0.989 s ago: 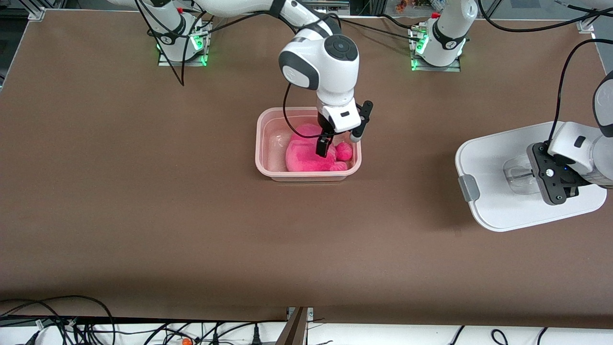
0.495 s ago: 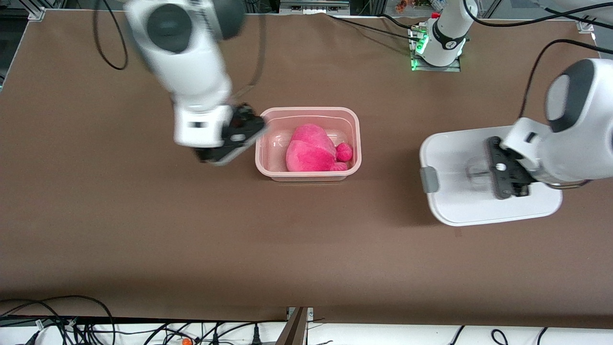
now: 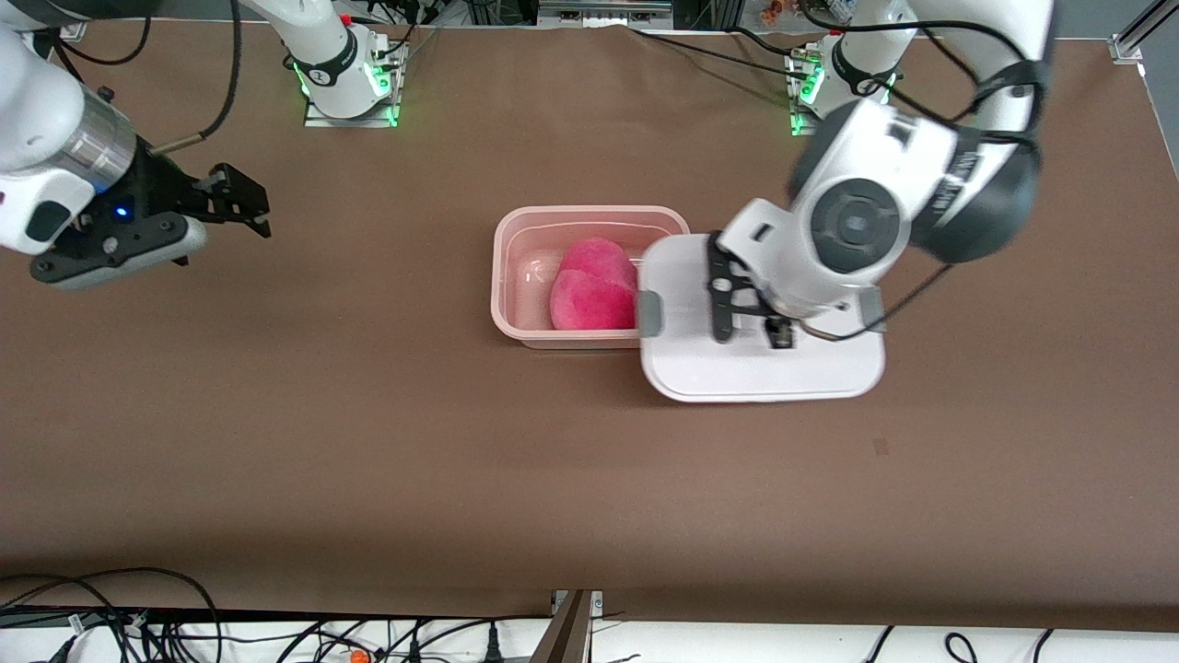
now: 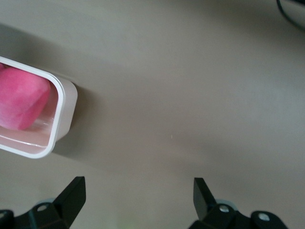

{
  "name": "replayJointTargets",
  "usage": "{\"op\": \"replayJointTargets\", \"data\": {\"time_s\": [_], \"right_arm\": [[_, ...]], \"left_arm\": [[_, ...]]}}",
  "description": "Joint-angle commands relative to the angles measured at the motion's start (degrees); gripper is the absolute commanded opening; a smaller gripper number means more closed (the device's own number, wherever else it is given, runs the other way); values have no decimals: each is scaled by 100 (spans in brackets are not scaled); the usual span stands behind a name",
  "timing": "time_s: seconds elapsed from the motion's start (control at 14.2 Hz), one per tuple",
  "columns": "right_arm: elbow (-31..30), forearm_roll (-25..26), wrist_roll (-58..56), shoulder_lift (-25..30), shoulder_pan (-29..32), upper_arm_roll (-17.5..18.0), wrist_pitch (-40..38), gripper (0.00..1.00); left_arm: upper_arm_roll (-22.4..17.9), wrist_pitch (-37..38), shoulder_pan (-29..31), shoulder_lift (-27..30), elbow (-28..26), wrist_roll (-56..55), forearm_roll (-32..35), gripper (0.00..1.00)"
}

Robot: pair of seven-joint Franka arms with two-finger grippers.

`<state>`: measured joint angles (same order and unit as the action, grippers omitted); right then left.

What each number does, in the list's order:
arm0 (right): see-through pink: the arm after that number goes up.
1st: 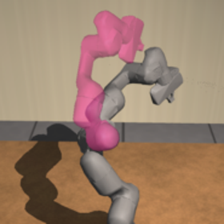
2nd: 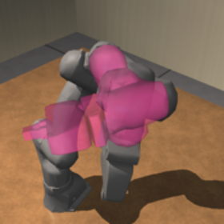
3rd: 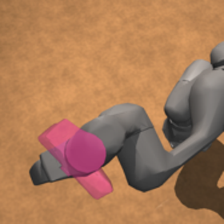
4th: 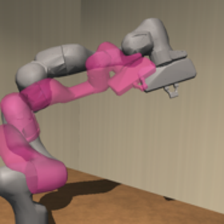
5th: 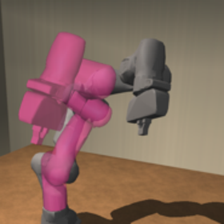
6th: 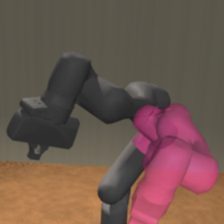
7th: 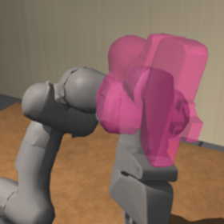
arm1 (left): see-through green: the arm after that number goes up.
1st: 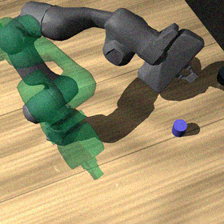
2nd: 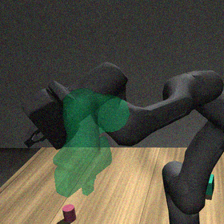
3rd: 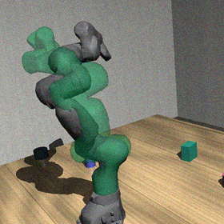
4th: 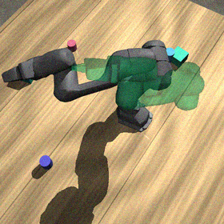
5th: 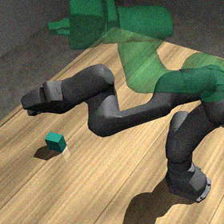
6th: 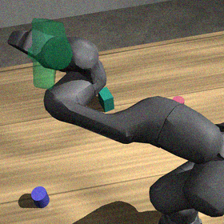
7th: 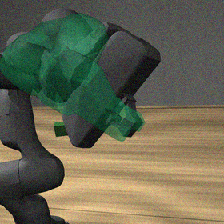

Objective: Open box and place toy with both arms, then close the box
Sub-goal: 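Carry the lid over the box and lower it on with the left gripper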

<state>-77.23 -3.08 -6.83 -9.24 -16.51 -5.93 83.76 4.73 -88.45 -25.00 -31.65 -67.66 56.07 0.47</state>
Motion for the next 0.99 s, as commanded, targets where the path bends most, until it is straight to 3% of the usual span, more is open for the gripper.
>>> {"op": "replayJointTargets", "data": {"time_s": [0.0, 0.28, 0.49, 0.92], "right_arm": [[-1450, 9, 435, 922, 192, 22, 516, 100], [-1506, 412, 595, 950, 289, -13, 711, 100], [-1375, 641, 595, 854, 219, 31, 799, 100], [-1269, 642, 595, 687, 245, -4, 808, 100]], "left_arm": [[-95, -469, -723, -227, 95, -867, -126, 0], [-139, -1015, -1576, -491, 52, -1614, -47, 0], [-130, -1148, -1771, -597, 25, -1731, 101, 0], [-130, -1174, -2009, -676, -159, -1723, 375, 0]]}}
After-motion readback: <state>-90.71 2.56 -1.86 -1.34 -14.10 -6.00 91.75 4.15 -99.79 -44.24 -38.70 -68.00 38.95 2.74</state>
